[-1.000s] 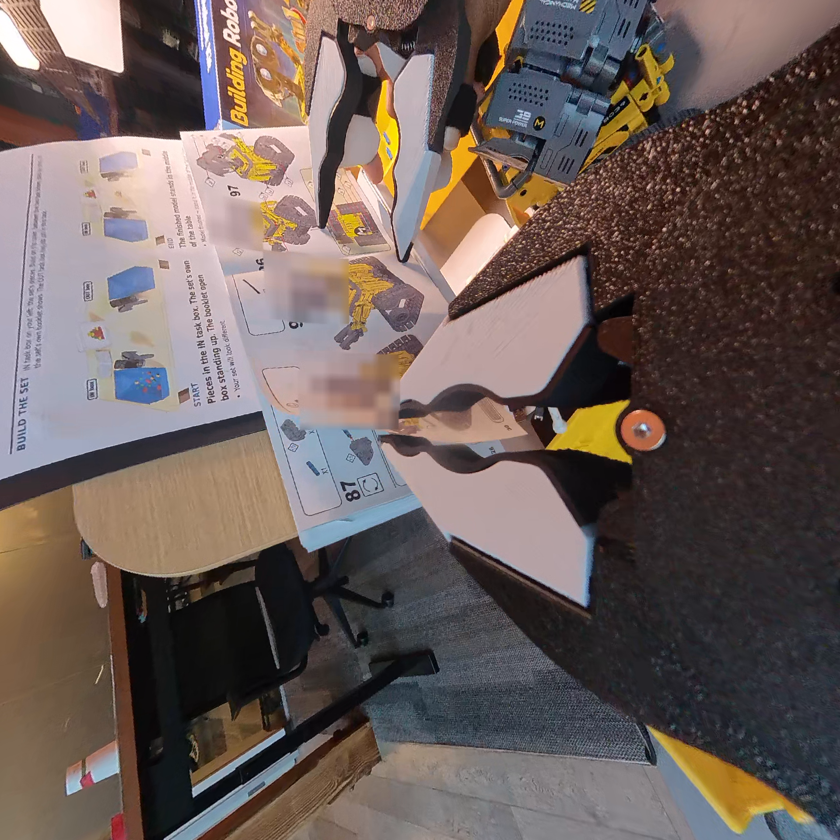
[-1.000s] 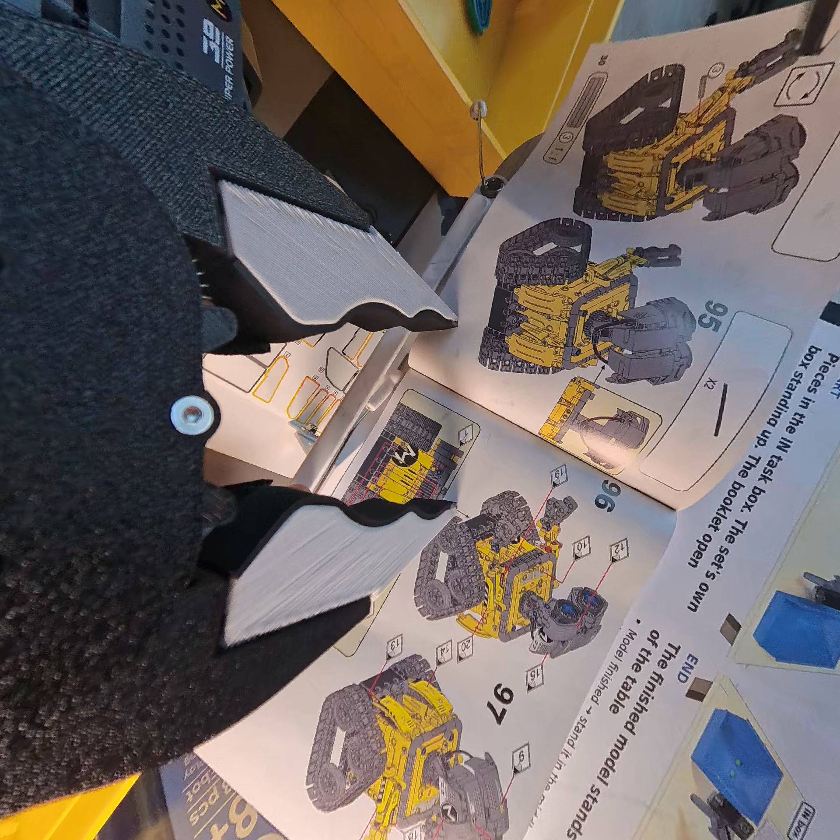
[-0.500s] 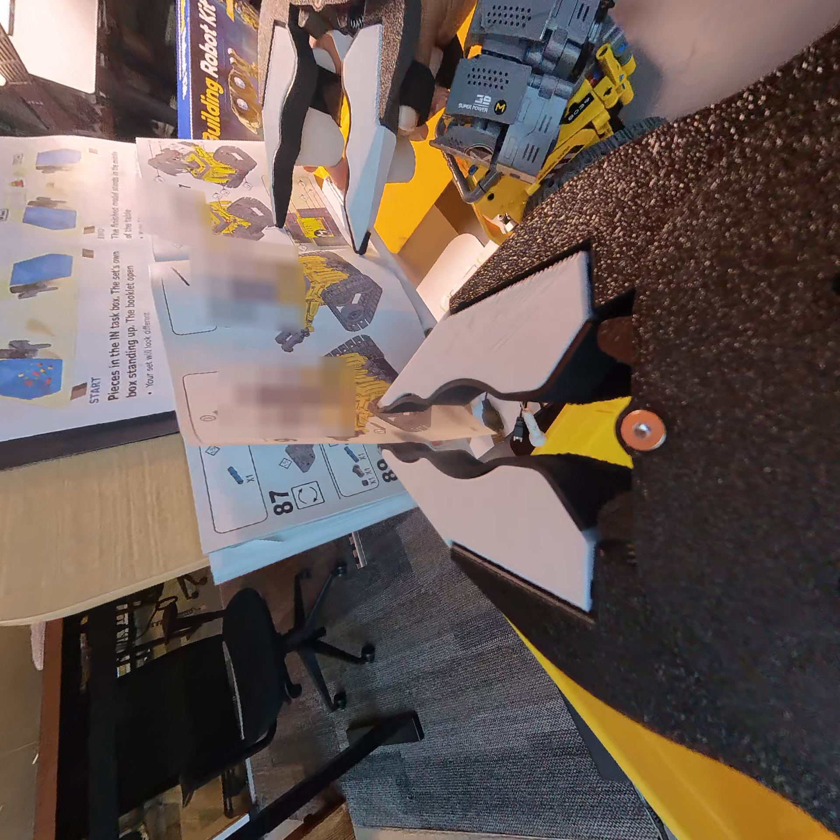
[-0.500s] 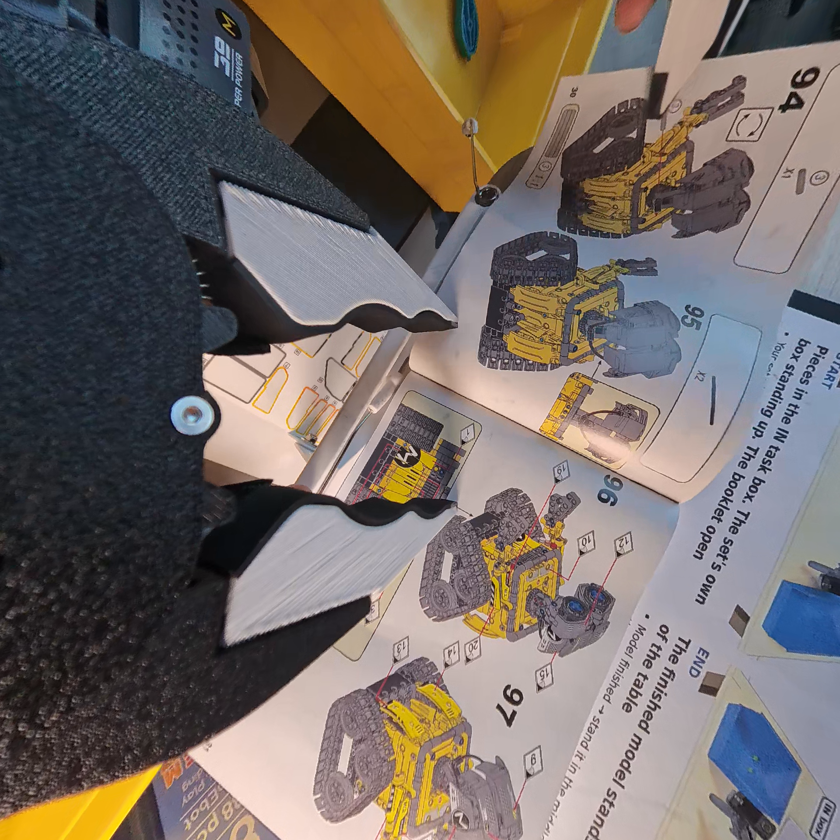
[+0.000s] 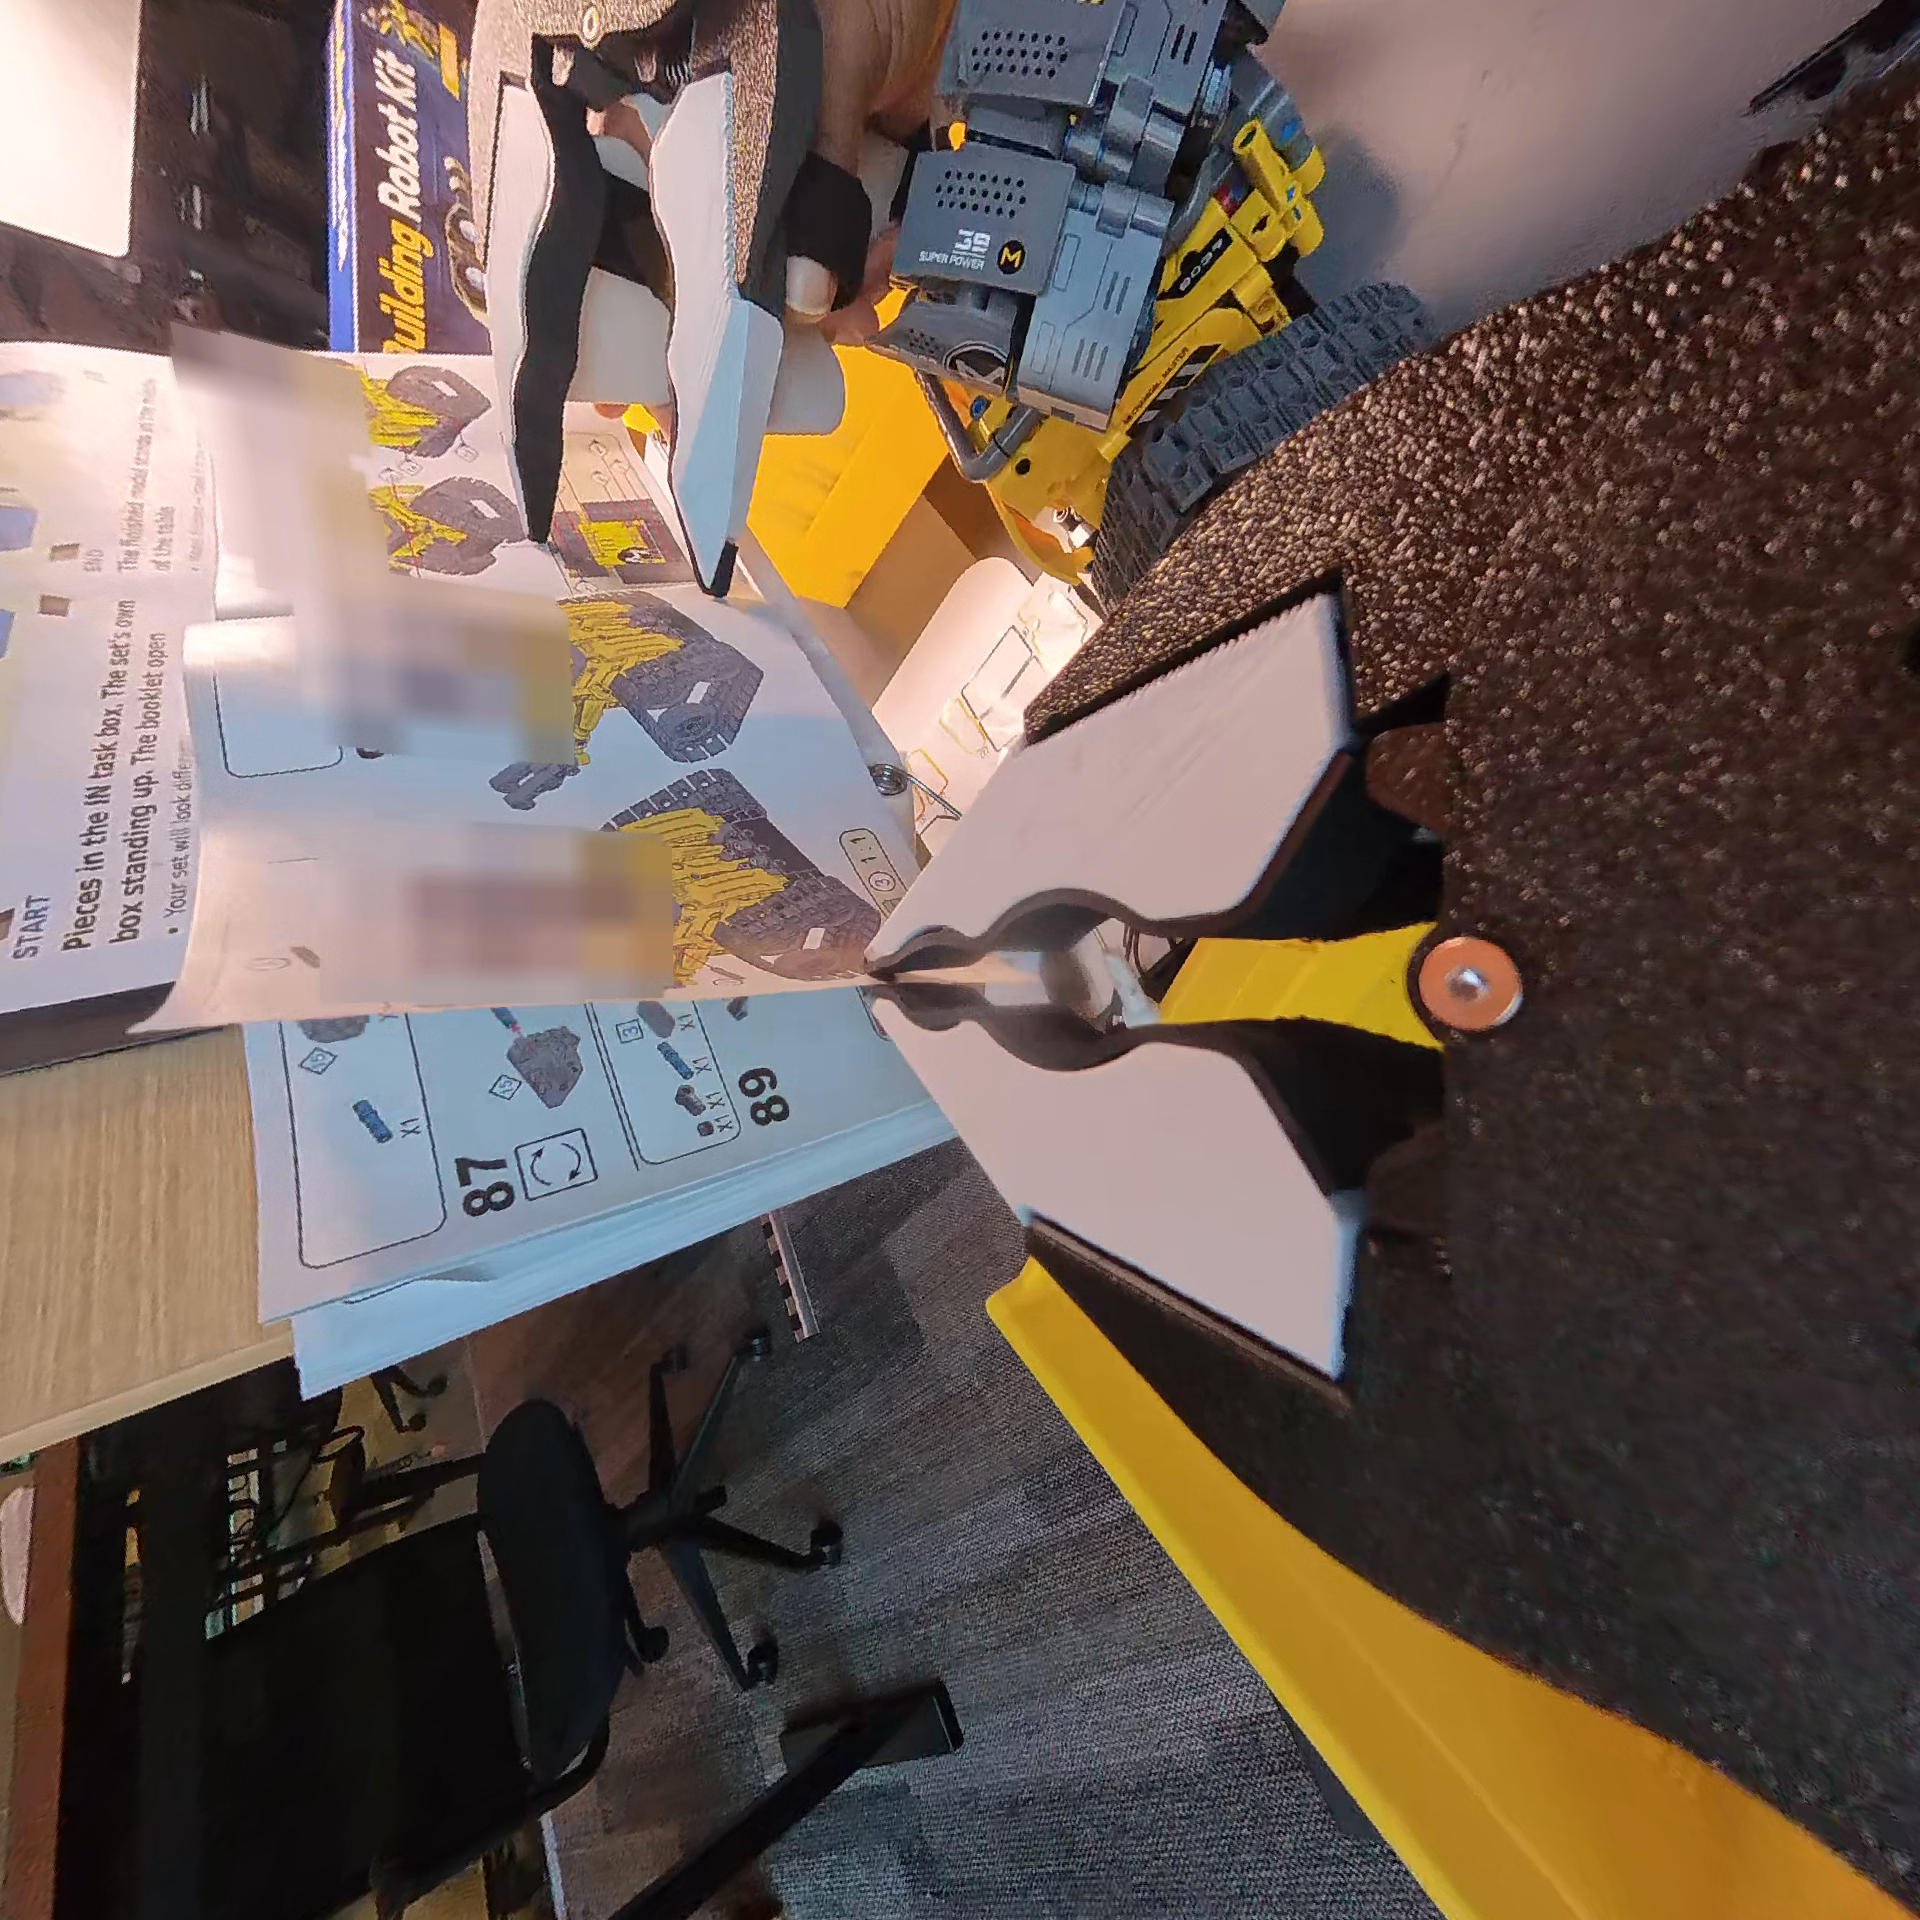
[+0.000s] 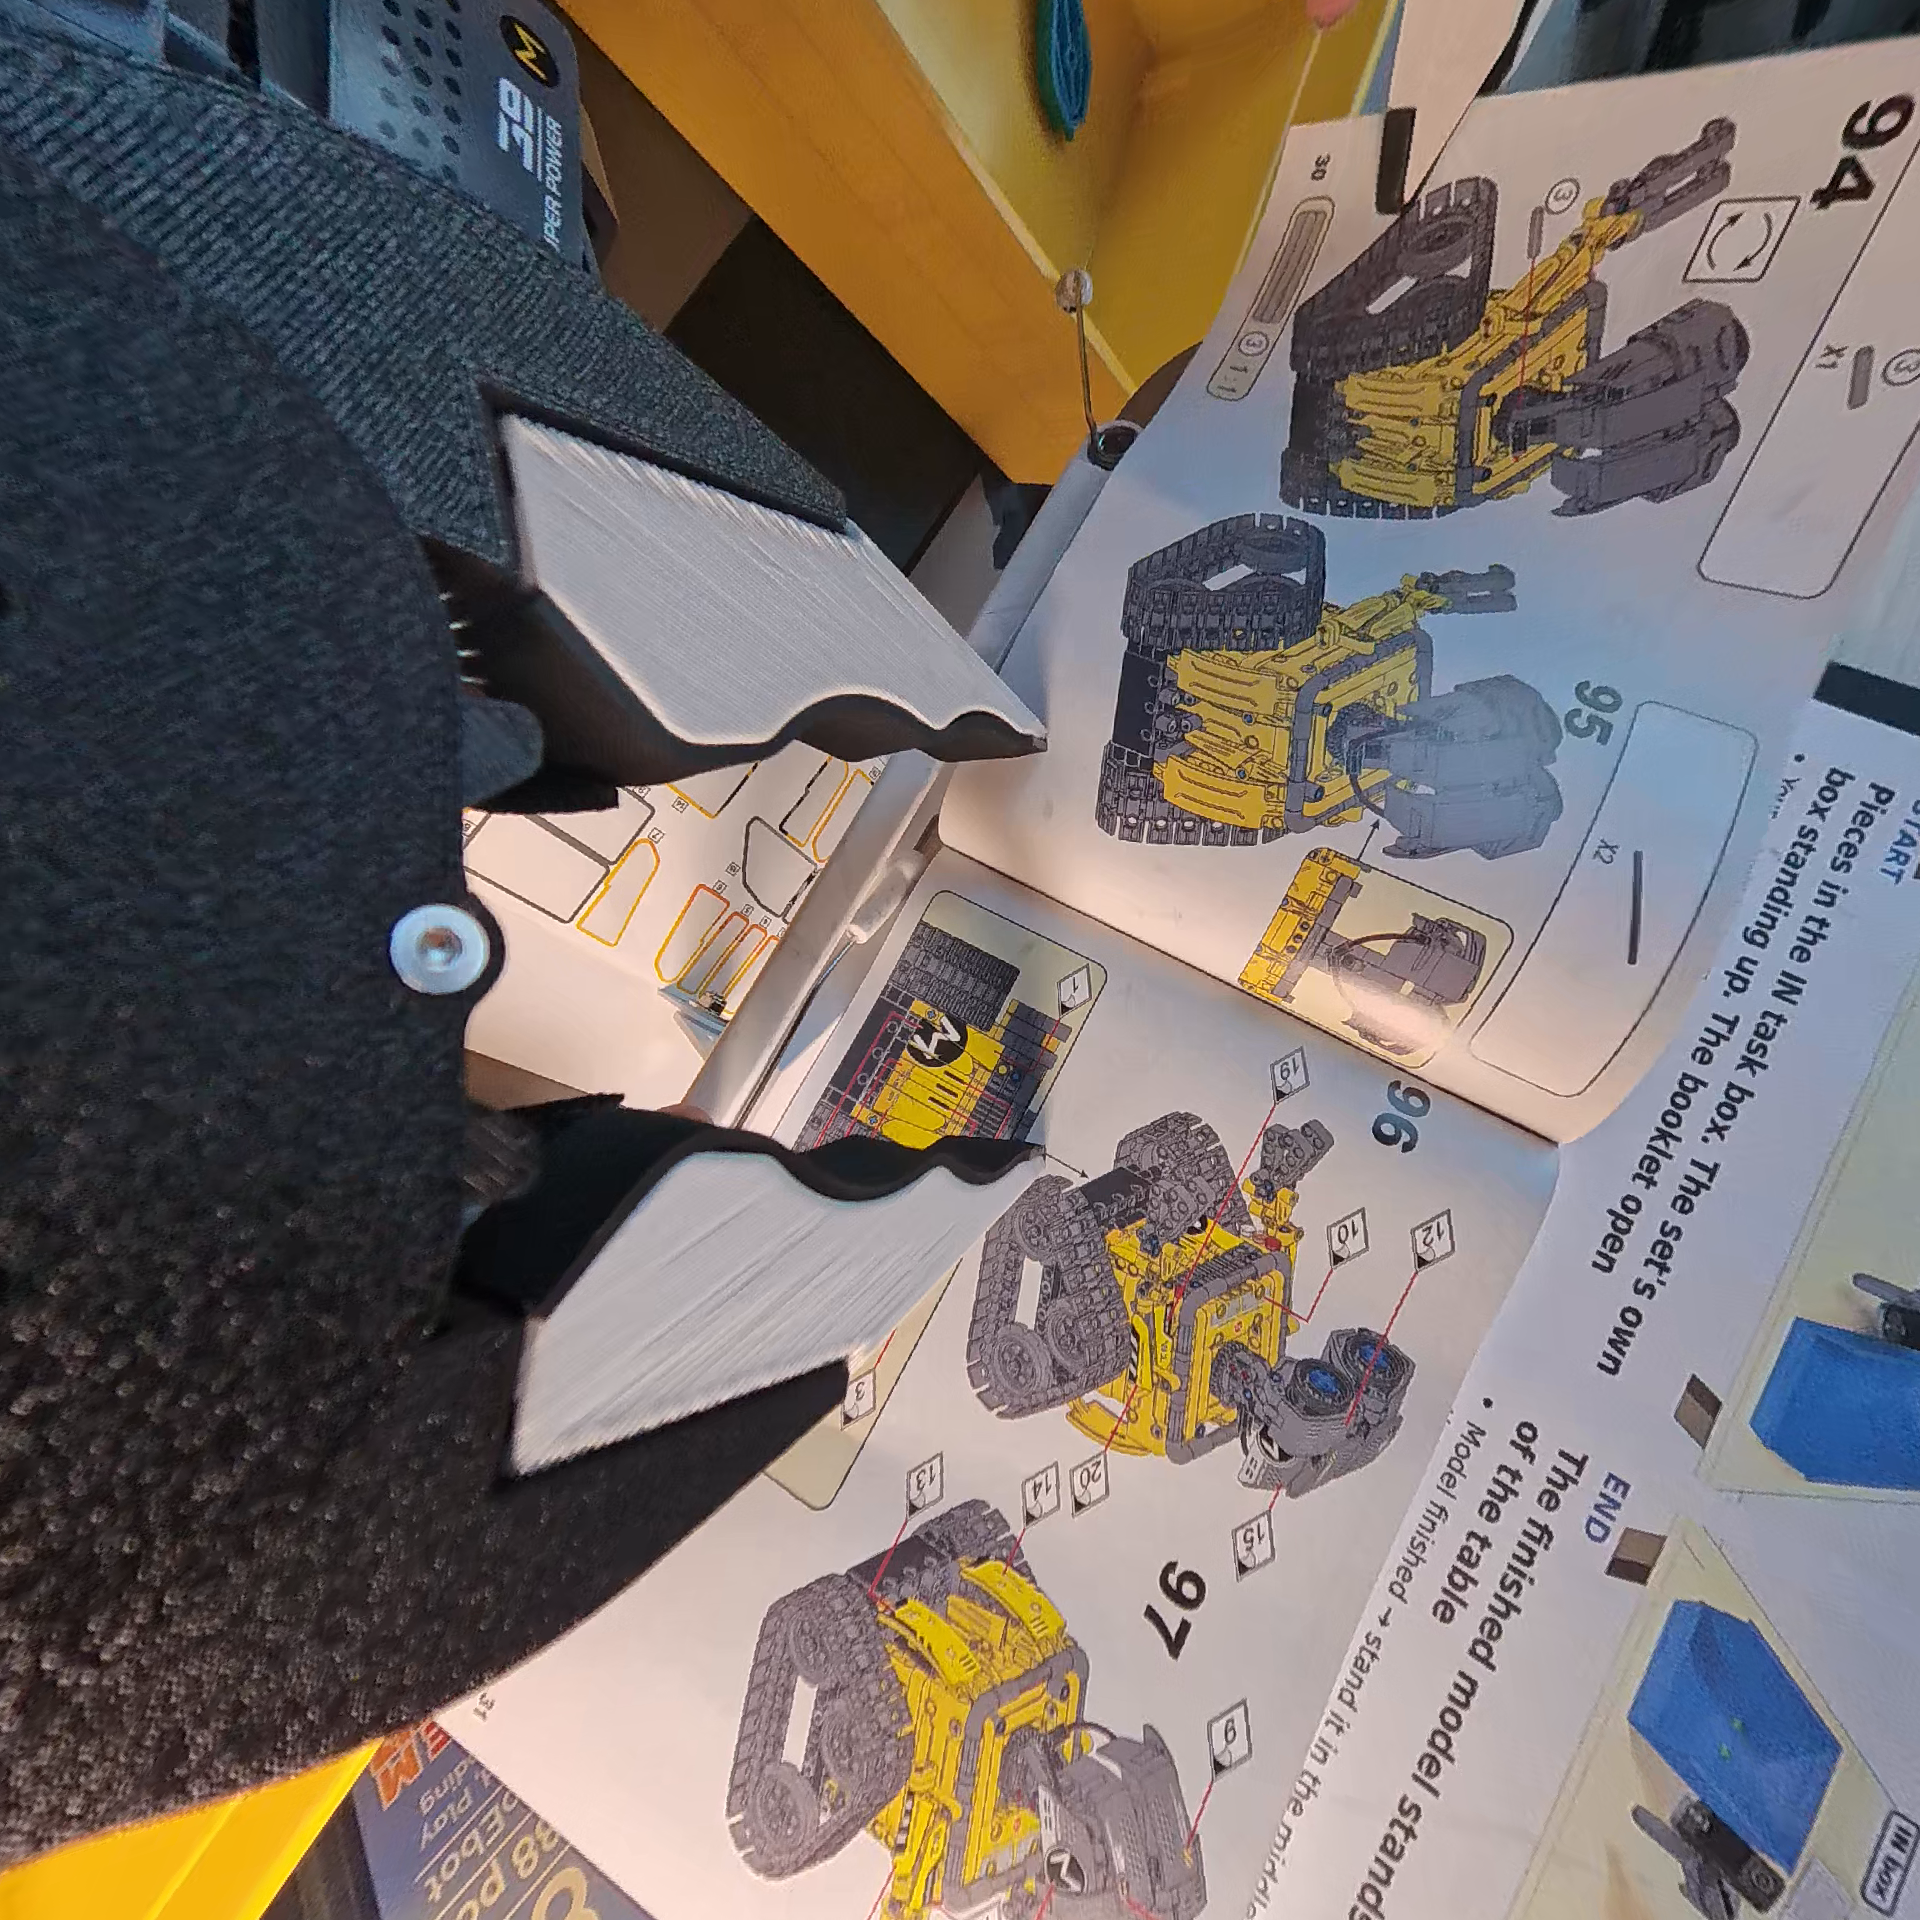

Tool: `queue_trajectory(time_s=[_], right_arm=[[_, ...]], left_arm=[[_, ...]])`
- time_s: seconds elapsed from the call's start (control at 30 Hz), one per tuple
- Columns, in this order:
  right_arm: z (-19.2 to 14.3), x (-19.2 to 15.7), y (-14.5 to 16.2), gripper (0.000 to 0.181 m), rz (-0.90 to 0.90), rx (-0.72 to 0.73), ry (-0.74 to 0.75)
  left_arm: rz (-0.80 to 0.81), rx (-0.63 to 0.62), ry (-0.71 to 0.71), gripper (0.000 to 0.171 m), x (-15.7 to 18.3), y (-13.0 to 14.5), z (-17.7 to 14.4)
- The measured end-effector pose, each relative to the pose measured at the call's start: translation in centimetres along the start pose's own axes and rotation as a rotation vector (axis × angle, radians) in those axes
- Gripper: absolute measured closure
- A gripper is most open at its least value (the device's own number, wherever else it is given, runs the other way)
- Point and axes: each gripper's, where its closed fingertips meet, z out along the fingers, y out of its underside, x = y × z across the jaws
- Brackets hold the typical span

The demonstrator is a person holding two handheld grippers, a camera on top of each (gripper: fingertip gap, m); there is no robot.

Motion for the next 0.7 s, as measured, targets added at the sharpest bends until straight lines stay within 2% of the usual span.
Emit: queue_trajectory(time_s=[0.7], right_arm=[[-0.29,0.26,0.47,0.109,-0.007,-0.001,-0.004]], left_arm=[[0.001,0.003,0.016,0.171,0.22,-0.27,-0.64]])
